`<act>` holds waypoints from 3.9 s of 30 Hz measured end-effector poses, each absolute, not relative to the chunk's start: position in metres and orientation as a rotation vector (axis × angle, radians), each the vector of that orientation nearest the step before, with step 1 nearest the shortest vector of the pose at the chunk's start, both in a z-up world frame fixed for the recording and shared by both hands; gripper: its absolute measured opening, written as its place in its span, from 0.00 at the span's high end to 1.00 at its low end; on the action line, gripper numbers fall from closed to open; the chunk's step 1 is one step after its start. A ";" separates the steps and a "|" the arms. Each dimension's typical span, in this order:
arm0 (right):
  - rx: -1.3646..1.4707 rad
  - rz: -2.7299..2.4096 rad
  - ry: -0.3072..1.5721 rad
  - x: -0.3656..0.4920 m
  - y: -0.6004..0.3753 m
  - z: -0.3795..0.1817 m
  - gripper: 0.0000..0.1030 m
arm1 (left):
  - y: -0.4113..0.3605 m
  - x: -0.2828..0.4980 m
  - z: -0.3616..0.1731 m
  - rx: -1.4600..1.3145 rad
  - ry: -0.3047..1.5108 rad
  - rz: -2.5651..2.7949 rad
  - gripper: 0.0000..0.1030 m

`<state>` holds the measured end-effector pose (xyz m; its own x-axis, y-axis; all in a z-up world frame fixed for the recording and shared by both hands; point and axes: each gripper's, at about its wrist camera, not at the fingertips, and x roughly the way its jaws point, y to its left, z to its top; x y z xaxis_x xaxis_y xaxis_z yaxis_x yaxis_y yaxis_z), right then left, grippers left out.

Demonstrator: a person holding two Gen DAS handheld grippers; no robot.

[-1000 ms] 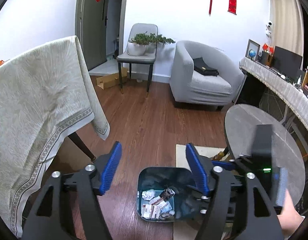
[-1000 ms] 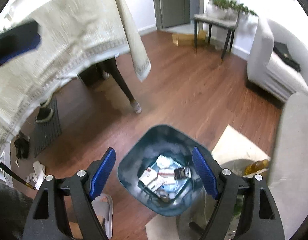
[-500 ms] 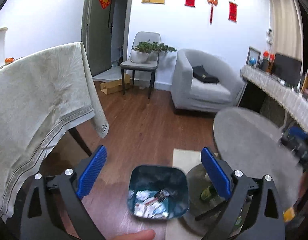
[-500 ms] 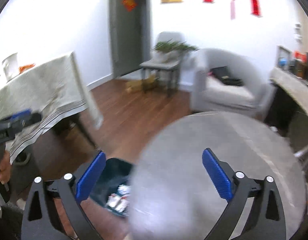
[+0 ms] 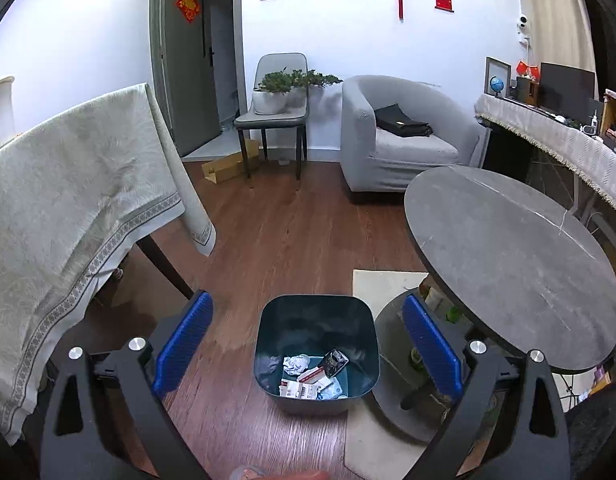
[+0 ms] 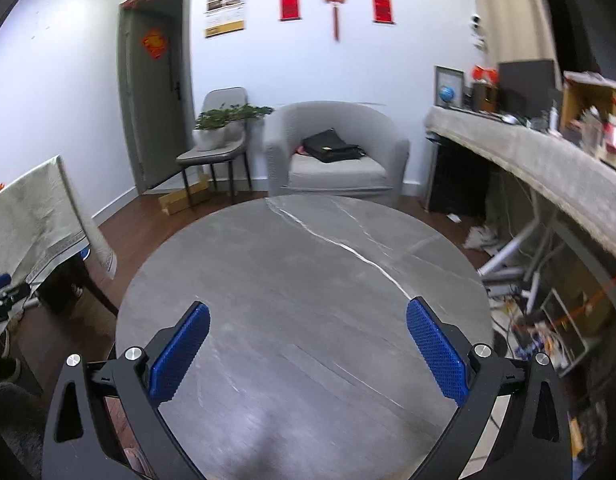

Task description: Collect trash

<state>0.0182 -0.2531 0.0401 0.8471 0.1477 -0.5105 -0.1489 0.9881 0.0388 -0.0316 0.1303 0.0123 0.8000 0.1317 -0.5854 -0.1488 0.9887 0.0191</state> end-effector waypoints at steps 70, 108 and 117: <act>-0.043 0.308 0.594 0.010 -0.231 0.023 0.03 | 0.113 -0.026 -0.013 -0.024 0.686 0.137 0.05; -0.046 0.309 0.596 0.011 -0.231 0.024 0.03 | 0.111 -0.027 -0.013 -0.021 0.685 0.138 0.05; -0.046 0.309 0.597 0.011 -0.231 0.024 0.03 | 0.111 -0.027 -0.013 -0.022 0.685 0.138 0.05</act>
<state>0.0107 -0.2309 0.0237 0.7826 0.2729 -0.5596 -0.2990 0.9531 0.0466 -0.0269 0.1107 -0.0127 0.7657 0.1200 -0.6319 -0.1343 0.9906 0.0254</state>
